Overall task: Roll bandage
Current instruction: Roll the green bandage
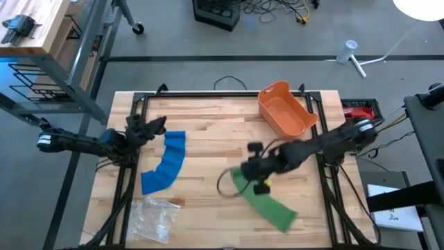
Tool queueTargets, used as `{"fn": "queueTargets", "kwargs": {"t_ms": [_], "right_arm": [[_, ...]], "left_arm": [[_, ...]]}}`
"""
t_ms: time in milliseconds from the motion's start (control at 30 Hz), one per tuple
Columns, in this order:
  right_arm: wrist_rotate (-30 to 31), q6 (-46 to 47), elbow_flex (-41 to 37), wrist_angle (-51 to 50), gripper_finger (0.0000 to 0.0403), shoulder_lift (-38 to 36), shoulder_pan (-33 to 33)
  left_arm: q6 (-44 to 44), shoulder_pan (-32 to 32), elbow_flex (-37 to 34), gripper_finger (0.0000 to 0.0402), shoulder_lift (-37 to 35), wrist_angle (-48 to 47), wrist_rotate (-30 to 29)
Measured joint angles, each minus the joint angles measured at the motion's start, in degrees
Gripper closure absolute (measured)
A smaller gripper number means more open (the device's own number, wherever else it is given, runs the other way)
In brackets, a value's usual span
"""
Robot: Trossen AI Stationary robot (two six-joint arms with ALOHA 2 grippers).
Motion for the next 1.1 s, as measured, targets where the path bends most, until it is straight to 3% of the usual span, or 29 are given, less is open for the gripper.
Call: {"fn": "queueTargets", "kwargs": {"t_ms": [133,233,500,667,867,1100], "right_arm": [[5.61,-2.2,1.38,-0.69,0.0314,-3.98,-2.37],[7.63,-2.35,2.13,-0.63,0.0317,-5.17,-3.72],[8.06,-4.18,2.27,-0.8,0.0313,-5.7,-6.85],[8.22,-10.94,5.59,-1.15,0.0318,-6.31,-9.87],[8.19,-16.7,9.82,-1.27,0.0318,-7.27,-12.77],[8.17,-19.97,10.67,-2.43,0.0313,-9.66,-14.41]], "left_arm": [[7.1,0.0,6.39,0.0268,2.73,-3.9,1.34],[14.49,0.07,13.16,0.0263,5.09,-12.16,1.24],[21.61,0.07,37.61,0.0224,12.69,-50.33,1.0],[26.98,0.16,53.27,0.0203,18.82,-69.66,1.02],[30.74,3.17,65.99,0.0197,27.15,-78.97,1.28],[28.97,7.68,74.59,0.0215,35.39,-83.57,7.41]]}}
